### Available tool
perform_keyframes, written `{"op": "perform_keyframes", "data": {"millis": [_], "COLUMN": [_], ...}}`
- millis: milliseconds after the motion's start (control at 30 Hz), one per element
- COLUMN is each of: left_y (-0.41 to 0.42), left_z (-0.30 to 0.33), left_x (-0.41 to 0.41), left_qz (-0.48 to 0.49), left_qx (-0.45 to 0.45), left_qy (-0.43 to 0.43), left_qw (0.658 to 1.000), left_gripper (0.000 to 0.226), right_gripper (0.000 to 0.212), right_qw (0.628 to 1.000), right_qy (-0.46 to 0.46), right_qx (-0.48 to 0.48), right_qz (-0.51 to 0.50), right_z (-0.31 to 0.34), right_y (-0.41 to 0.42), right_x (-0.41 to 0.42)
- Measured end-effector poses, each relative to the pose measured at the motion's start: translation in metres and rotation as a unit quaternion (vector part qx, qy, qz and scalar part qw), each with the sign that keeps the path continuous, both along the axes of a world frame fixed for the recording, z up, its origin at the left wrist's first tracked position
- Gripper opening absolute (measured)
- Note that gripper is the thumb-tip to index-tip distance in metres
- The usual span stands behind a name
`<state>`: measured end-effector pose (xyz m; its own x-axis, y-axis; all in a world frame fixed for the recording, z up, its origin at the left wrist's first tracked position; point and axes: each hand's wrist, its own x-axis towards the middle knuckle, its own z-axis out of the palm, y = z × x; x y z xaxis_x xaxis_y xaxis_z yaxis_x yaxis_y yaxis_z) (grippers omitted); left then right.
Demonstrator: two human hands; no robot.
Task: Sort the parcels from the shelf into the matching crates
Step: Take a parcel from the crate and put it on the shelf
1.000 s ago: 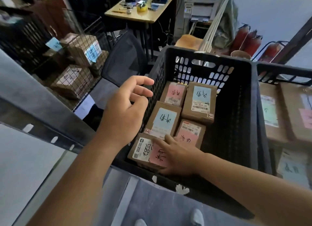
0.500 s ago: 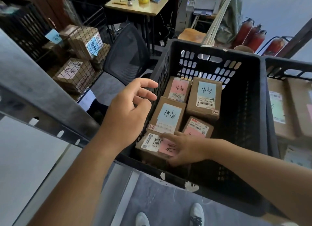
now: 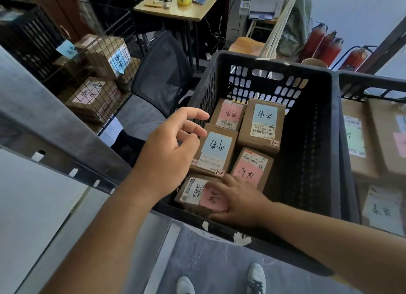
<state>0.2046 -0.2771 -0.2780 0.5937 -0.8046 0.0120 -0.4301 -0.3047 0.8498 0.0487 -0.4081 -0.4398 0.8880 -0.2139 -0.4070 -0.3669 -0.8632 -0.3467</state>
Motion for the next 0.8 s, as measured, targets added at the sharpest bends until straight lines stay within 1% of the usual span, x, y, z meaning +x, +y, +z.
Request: {"op": "perform_keyframes", "data": {"millis": [67, 100, 233, 300, 433, 567, 633, 667, 700, 800], "left_y": [-0.001, -0.001, -0.002, -0.001, 0.001, 0.004, 0.006, 0.006, 0.006, 0.006], "left_z": [-0.001, -0.002, -0.004, -0.003, -0.001, 0.002, 0.003, 0.003, 0.003, 0.003], "left_x": [-0.002, -0.002, -0.003, -0.003, 0.001, 0.005, 0.006, 0.007, 0.007, 0.007], "left_qz": [-0.006, -0.008, -0.014, -0.014, -0.014, -0.016, -0.015, -0.014, -0.015, -0.025], "left_qx": [0.002, 0.002, 0.002, 0.002, 0.000, 0.003, 0.003, 0.003, 0.003, 0.013], "left_qy": [0.001, 0.002, 0.001, 0.000, 0.002, 0.002, 0.000, -0.001, -0.001, -0.004], "left_qw": [1.000, 1.000, 1.000, 1.000, 1.000, 1.000, 1.000, 1.000, 1.000, 1.000], "left_gripper": [0.036, 0.035, 0.035, 0.035, 0.035, 0.034, 0.034, 0.034, 0.034, 0.033], "right_gripper": [0.073, 0.068, 0.059, 0.059, 0.070, 0.099, 0.109, 0.108, 0.103, 0.083], "right_qw": [0.997, 0.995, 0.994, 0.988, 0.971, 0.953, 0.945, 0.941, 0.940, 0.942], "right_qy": [-0.025, -0.034, -0.053, -0.062, -0.026, 0.029, 0.046, 0.048, 0.047, 0.030], "right_qx": [-0.063, -0.075, -0.053, -0.077, -0.146, -0.187, -0.205, -0.216, -0.224, -0.231], "right_qz": [0.042, 0.052, 0.083, 0.122, 0.189, 0.236, 0.252, 0.256, 0.254, 0.243], "right_z": [-0.008, -0.011, -0.018, -0.021, -0.028, -0.020, -0.016, -0.015, -0.015, -0.016], "right_y": [0.005, 0.006, 0.000, -0.005, -0.013, -0.019, -0.022, -0.021, -0.018, -0.009], "right_x": [-0.003, -0.003, -0.003, -0.010, -0.010, -0.004, -0.006, -0.007, -0.007, 0.001]}}
